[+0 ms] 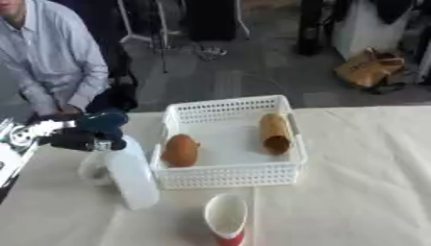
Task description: Pick up objects on the table and place them in the box.
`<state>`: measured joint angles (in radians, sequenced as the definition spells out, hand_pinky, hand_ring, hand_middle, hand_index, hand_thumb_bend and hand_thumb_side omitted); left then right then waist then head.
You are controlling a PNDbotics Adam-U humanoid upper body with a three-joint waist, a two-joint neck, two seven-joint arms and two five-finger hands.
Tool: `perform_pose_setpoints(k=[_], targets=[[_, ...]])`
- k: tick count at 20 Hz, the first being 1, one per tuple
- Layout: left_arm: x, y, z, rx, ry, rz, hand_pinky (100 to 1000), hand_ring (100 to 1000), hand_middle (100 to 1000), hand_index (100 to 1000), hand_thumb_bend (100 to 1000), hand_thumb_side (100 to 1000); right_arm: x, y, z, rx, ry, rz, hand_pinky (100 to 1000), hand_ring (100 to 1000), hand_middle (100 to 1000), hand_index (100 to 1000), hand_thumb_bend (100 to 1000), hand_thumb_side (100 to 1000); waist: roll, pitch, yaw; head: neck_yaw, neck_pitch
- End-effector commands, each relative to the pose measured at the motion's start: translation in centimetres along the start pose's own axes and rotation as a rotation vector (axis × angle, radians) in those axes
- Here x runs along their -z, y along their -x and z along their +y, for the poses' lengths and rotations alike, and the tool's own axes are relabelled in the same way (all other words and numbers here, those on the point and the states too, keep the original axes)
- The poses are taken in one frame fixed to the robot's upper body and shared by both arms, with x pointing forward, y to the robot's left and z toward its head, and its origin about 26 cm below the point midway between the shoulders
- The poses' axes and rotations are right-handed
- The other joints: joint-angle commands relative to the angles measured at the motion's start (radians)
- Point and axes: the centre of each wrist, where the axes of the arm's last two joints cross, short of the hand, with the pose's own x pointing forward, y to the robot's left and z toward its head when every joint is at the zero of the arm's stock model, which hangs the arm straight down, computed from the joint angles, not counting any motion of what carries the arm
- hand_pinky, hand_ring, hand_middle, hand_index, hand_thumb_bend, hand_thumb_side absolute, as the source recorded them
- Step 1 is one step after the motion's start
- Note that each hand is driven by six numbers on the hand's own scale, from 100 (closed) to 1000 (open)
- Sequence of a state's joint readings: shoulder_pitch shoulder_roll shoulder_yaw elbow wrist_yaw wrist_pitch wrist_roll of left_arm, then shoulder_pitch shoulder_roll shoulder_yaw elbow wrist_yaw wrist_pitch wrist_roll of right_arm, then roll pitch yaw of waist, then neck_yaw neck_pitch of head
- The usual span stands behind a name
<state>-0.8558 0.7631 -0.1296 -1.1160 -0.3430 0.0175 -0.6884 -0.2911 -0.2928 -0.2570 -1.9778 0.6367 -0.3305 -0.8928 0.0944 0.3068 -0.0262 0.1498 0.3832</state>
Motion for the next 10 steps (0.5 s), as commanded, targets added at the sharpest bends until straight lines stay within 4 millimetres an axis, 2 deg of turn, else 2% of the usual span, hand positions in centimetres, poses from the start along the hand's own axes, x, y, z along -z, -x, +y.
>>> perform_pose_setpoints(k=[1, 5, 10], targets=[[-0.7, 0.2, 0.9, -0.004, -0.034, 0.006, 654, 614, 518, 672, 527, 780, 1.0, -0.4, 0.0, 0.022, 0.04, -0.031, 705, 831, 642, 710, 100, 1000, -0.005, -0.016, 0.0, 0.003, -0.006], [-0.6, 0.5, 0.4, -0.023, -0.062, 0.007, 619, 563, 468, 607, 477, 776, 1.0, -0.4, 0.0, 0.022, 0.041, -0.029, 705, 831, 641, 710, 100, 1000, -0.005, -0.015, 0.001, 0.004, -0.009], [-0.4, 0.8, -0.2, -0.065, -0.097, -0.007, 614, 556, 454, 590, 461, 785, 1.0, -0.4, 0.0, 0.019, 0.041, -0.027, 706, 832, 641, 709, 100, 1000, -0.006, -0.014, 0.004, 0.003, -0.011]])
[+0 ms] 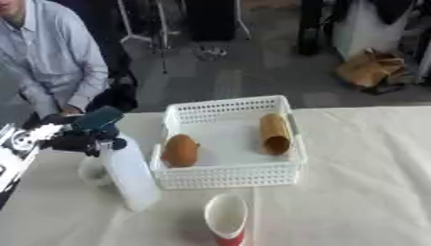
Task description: Pick up objects on the table and place them in the box.
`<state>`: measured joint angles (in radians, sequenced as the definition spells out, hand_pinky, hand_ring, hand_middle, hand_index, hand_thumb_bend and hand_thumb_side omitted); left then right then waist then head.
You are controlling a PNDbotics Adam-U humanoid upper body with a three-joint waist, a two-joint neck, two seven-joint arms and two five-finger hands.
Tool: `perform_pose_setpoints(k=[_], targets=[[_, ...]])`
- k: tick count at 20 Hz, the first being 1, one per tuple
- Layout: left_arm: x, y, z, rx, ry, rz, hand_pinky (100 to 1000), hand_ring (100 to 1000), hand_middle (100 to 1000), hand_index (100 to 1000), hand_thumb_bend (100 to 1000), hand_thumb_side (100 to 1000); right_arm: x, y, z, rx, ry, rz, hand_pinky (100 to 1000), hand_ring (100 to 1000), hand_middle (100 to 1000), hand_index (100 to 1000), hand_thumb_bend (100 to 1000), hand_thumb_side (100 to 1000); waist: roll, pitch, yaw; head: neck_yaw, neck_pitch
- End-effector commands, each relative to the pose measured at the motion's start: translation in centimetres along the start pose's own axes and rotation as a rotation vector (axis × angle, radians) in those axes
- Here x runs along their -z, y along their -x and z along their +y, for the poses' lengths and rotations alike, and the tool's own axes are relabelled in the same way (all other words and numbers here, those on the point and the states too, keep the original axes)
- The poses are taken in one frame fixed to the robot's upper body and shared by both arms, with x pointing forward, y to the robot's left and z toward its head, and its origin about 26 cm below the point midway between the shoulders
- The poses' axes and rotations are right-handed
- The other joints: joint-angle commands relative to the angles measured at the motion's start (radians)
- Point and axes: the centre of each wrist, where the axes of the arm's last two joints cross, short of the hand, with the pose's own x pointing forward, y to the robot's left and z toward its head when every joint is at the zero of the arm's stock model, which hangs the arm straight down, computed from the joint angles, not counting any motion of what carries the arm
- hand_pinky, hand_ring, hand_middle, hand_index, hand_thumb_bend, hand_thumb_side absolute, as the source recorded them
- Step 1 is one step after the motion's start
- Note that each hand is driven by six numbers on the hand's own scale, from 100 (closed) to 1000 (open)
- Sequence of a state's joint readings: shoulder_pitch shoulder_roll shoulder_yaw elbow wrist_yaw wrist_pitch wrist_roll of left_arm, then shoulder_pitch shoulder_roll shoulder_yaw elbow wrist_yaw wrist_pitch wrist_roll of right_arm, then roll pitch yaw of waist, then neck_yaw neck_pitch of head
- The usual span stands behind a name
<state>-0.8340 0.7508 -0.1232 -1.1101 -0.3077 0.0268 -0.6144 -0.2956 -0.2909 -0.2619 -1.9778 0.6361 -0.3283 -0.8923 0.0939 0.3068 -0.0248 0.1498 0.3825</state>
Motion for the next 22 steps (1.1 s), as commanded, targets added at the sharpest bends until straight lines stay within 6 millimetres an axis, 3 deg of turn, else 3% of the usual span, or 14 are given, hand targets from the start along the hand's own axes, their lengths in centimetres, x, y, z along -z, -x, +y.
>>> perform_pose_setpoints(k=[1, 11, 15, 19, 20, 22], targets=[[-0.6, 0.3, 0.7, -0.022, -0.046, -0.006, 612, 553, 450, 584, 451, 784, 0.8, -0.4, 0.0, 0.02, 0.036, -0.027, 706, 832, 641, 709, 100, 1000, -0.006, -0.014, 0.002, 0.003, -0.01], [-0.4, 1.0, -0.4, -0.099, -0.1, -0.022, 585, 513, 403, 533, 357, 766, 0.8, -0.4, -0.1, 0.013, 0.038, -0.019, 707, 832, 639, 709, 100, 1000, -0.008, -0.012, 0.002, -0.001, -0.012], [-0.5, 0.9, -0.3, -0.099, -0.14, -0.029, 550, 482, 368, 495, 236, 733, 0.8, -0.4, -0.1, 0.013, 0.038, -0.019, 707, 832, 639, 709, 100, 1000, -0.007, -0.012, 0.002, -0.004, -0.012], [-0.5, 0.8, -0.3, -0.091, -0.171, -0.035, 535, 472, 356, 483, 209, 724, 0.7, -0.4, -0.1, 0.013, 0.038, -0.017, 707, 832, 639, 709, 100, 1000, -0.006, -0.012, 0.002, -0.004, -0.012], [-0.6, 0.7, -0.2, -0.084, -0.183, -0.035, 520, 461, 334, 461, 146, 688, 0.7, -0.4, -0.1, 0.014, 0.038, -0.017, 707, 832, 638, 709, 100, 1000, -0.005, -0.012, 0.002, -0.004, -0.012], [-0.8, 0.4, 0.1, -0.063, -0.205, -0.036, 516, 458, 321, 448, 110, 668, 0.7, -0.4, -0.1, 0.014, 0.038, -0.017, 709, 832, 638, 708, 100, 1000, -0.004, -0.013, 0.002, -0.004, -0.012]])
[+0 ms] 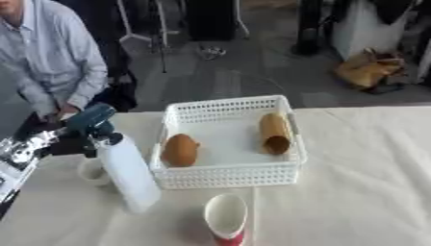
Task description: Pick up objects on the table and place them in the box.
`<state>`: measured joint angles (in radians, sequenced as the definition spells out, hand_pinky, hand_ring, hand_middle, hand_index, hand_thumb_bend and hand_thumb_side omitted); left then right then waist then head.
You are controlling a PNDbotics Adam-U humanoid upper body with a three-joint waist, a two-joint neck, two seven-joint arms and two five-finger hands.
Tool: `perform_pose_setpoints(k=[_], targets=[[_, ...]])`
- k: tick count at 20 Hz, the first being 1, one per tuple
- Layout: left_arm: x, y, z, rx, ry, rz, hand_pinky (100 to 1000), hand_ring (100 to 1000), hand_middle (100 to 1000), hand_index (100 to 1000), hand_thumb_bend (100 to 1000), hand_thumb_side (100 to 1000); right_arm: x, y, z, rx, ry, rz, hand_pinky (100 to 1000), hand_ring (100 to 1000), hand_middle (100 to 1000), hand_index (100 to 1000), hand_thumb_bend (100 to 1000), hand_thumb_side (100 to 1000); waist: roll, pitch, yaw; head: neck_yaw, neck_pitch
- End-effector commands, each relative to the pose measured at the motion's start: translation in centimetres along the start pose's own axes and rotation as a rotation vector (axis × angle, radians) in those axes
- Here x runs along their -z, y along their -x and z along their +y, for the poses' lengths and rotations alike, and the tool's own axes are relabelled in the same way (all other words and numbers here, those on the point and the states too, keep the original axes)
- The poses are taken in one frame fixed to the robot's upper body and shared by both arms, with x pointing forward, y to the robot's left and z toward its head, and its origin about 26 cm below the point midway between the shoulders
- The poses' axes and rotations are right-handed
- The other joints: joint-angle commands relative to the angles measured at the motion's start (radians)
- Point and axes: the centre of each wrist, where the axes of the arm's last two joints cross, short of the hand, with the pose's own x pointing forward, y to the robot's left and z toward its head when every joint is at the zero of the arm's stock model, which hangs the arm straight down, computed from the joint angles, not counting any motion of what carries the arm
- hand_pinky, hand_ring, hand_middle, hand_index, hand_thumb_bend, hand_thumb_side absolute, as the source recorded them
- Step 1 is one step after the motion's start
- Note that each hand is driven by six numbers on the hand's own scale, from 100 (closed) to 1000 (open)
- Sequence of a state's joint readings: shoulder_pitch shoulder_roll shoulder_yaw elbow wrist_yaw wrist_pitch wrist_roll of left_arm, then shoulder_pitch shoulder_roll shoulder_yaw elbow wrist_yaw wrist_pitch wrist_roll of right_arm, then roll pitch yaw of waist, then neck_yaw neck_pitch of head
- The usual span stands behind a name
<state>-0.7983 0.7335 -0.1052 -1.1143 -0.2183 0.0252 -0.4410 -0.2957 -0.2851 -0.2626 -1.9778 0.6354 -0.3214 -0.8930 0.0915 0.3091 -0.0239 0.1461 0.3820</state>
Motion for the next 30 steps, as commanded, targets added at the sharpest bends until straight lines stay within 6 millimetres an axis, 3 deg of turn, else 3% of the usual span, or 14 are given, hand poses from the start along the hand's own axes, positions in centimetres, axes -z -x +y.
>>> perform_pose_setpoints(k=[1, 13, 21, 30], targets=[[-0.6, -0.8, 1.5, 0.055, -0.055, -0.009, 516, 458, 321, 448, 110, 668, 0.8, -0.4, -0.1, 0.019, 0.034, -0.026, 709, 832, 638, 708, 100, 1000, -0.001, -0.015, 0.001, -0.001, -0.012], [-1.4, -3.0, 3.1, 0.207, -0.146, -0.025, 489, 427, 290, 430, 120, 600, 0.8, -0.4, -0.1, 0.02, 0.031, -0.027, 711, 832, 636, 707, 100, 1000, 0.007, -0.019, 0.003, -0.001, -0.01], [-1.5, -3.0, 3.2, 0.192, -0.165, -0.015, 477, 414, 284, 427, 140, 586, 0.8, -0.4, -0.1, 0.019, 0.031, -0.032, 713, 832, 637, 706, 100, 1000, 0.007, -0.021, 0.002, -0.002, -0.009], [-1.4, -2.8, 2.9, 0.166, -0.15, -0.02, 458, 424, 304, 444, 266, 564, 0.9, -0.3, -0.1, 0.016, 0.034, -0.032, 713, 831, 634, 702, 100, 1000, 0.005, -0.018, 0.002, -0.002, -0.004]])
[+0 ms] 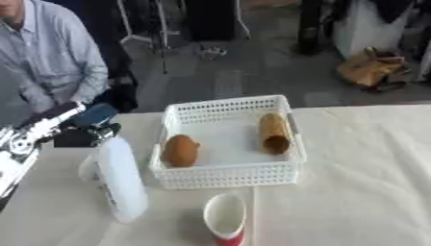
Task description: Pick up objects on the table and place them in the box.
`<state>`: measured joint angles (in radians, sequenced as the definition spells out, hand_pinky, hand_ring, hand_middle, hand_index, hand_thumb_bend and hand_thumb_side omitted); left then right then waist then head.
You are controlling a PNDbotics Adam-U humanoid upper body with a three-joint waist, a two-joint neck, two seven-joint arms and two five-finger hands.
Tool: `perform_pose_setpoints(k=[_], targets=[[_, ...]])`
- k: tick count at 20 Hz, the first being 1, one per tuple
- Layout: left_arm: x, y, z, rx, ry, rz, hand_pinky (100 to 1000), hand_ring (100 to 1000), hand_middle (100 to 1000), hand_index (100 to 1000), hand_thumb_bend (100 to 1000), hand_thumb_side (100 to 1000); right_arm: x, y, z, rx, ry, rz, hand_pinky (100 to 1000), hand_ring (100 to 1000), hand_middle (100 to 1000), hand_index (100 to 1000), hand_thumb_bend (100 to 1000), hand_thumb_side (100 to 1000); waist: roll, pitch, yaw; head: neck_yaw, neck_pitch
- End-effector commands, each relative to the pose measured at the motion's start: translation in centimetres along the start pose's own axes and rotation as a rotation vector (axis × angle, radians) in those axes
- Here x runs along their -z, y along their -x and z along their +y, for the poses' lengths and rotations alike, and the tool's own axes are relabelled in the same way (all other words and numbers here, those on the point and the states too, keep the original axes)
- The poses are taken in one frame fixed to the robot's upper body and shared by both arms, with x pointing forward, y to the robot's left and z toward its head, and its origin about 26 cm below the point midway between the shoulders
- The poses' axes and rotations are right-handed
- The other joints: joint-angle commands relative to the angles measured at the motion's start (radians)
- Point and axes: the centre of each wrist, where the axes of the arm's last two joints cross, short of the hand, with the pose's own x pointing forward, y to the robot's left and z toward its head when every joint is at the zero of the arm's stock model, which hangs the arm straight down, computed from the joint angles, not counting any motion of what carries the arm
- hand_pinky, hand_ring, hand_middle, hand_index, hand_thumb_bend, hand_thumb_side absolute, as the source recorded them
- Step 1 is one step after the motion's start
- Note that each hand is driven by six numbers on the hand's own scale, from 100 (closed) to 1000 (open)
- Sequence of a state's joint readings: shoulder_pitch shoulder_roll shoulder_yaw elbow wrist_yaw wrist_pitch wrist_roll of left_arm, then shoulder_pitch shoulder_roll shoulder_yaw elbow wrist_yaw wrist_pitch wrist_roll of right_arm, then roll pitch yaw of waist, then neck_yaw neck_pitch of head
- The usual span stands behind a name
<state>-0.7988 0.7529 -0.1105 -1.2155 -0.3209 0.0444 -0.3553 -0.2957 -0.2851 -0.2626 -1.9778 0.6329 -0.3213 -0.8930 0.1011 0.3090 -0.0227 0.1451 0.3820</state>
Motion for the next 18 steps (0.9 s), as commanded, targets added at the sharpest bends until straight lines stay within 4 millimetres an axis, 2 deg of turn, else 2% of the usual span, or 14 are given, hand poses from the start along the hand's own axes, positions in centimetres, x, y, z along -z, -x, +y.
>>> perform_pose_setpoints(k=[1, 18], targets=[[-0.7, 0.0, 2.0, 0.024, -0.028, 0.0, 458, 424, 304, 446, 274, 565, 0.9, -0.3, -0.1, 0.015, 0.034, -0.033, 713, 832, 634, 702, 100, 1000, -0.004, -0.018, 0.0, -0.001, -0.004], [-1.2, -1.1, 2.6, -0.019, -0.123, -0.085, 444, 423, 294, 443, 308, 577, 0.9, -0.4, 0.0, 0.019, 0.037, -0.028, 714, 832, 633, 702, 100, 1000, -0.008, -0.019, 0.003, -0.002, -0.015]])
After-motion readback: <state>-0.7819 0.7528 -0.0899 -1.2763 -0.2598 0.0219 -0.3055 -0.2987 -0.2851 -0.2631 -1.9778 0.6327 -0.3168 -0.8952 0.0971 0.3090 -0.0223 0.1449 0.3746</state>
